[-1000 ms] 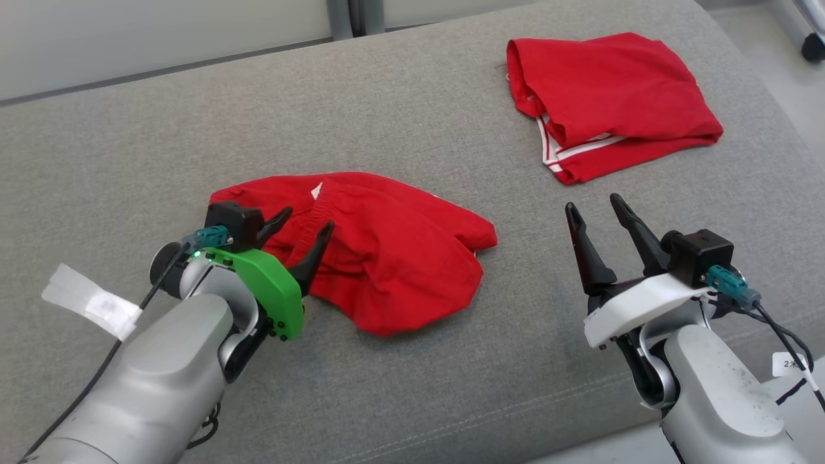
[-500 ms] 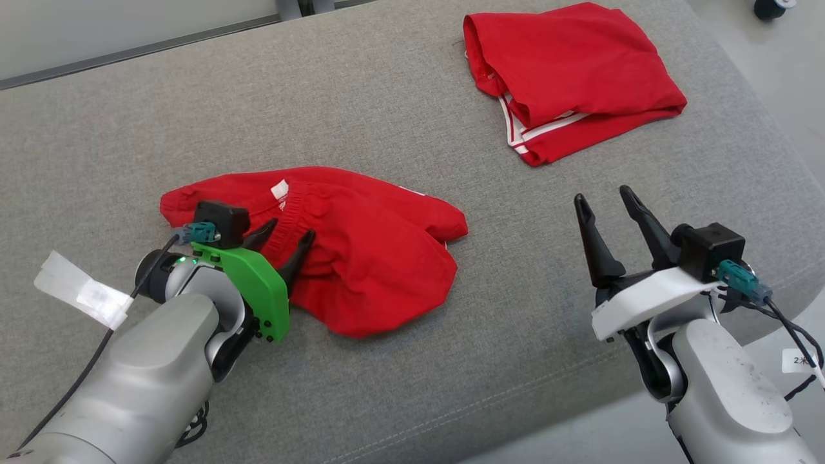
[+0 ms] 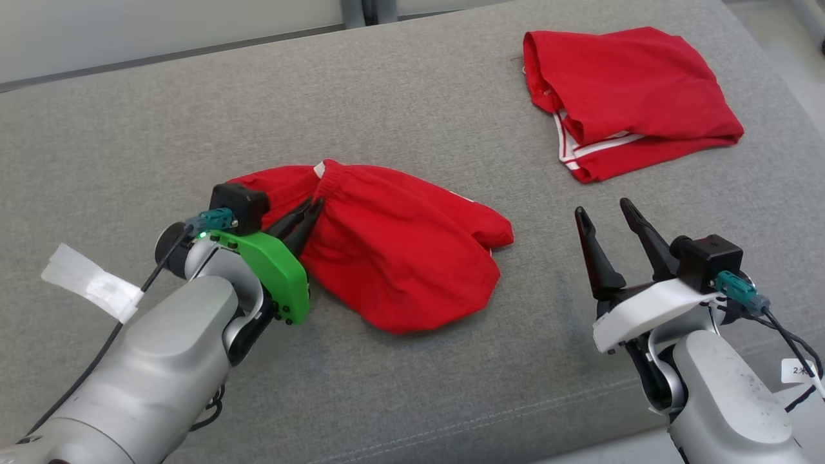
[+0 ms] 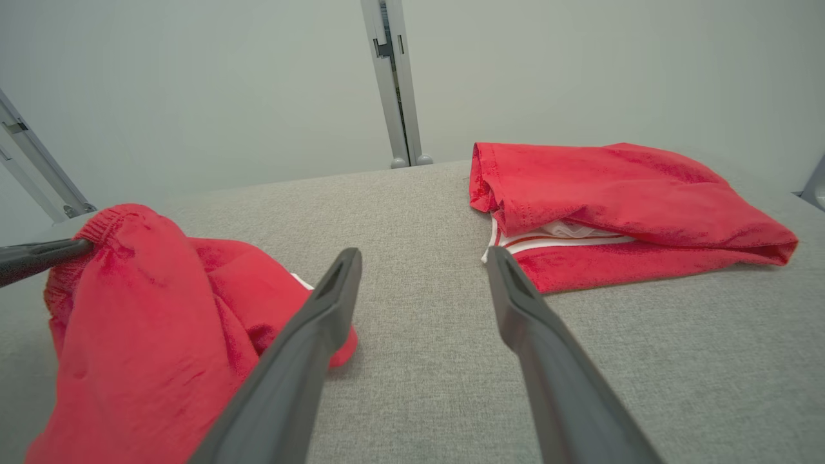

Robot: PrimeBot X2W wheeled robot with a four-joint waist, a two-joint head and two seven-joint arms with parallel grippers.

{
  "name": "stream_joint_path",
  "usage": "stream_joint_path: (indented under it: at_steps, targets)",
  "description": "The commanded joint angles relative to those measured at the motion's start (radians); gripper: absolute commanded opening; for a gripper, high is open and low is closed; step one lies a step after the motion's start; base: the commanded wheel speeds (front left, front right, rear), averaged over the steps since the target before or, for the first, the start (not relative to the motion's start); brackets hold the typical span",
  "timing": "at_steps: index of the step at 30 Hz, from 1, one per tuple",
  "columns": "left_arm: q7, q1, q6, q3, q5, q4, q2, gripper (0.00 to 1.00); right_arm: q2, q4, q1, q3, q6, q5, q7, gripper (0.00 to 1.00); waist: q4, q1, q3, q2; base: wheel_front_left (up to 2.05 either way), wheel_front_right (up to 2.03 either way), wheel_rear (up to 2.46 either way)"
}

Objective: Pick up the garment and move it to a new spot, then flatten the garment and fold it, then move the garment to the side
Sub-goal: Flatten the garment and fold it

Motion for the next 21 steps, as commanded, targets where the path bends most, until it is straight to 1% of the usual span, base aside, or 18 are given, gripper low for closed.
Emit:
stream_joint_path:
  at_steps: [1, 5, 12, 21]
  targets:
    - [-0.007, -0.012, 0.002, 0.028, 0.020, -0.017, 0.007, 0.00, -0.003, 0.003, 0.013, 0.000, 0.000, 0.004, -0.004, 1.00, 0.055, 0.0000, -0.028, -0.0001, 0.00, 0.00, 0.00]
    - [-0.007, 0.029, 0.012, 0.083, 0.062, -0.066, 0.015, 0.00, 0.001, 0.006, 0.025, 0.002, 0.000, 0.004, -0.004, 1.00, 0.090, 0.0000, -0.041, -0.0001, 0.00, 0.00, 0.00]
    - [-0.007, 0.151, 0.047, 0.181, 0.146, -0.185, 0.049, 0.00, 0.010, 0.011, 0.044, 0.003, 0.000, 0.004, -0.004, 1.00, 0.150, 0.0000, -0.065, -0.0001, 0.00, 0.00, 0.00]
    - [-0.007, 0.336, 0.096, 0.281, 0.214, -0.337, 0.084, 0.00, 0.013, 0.009, 0.049, 0.000, 0.000, 0.006, -0.004, 1.00, 0.178, 0.0000, -0.064, -0.0001, 0.00, 0.00, 0.00]
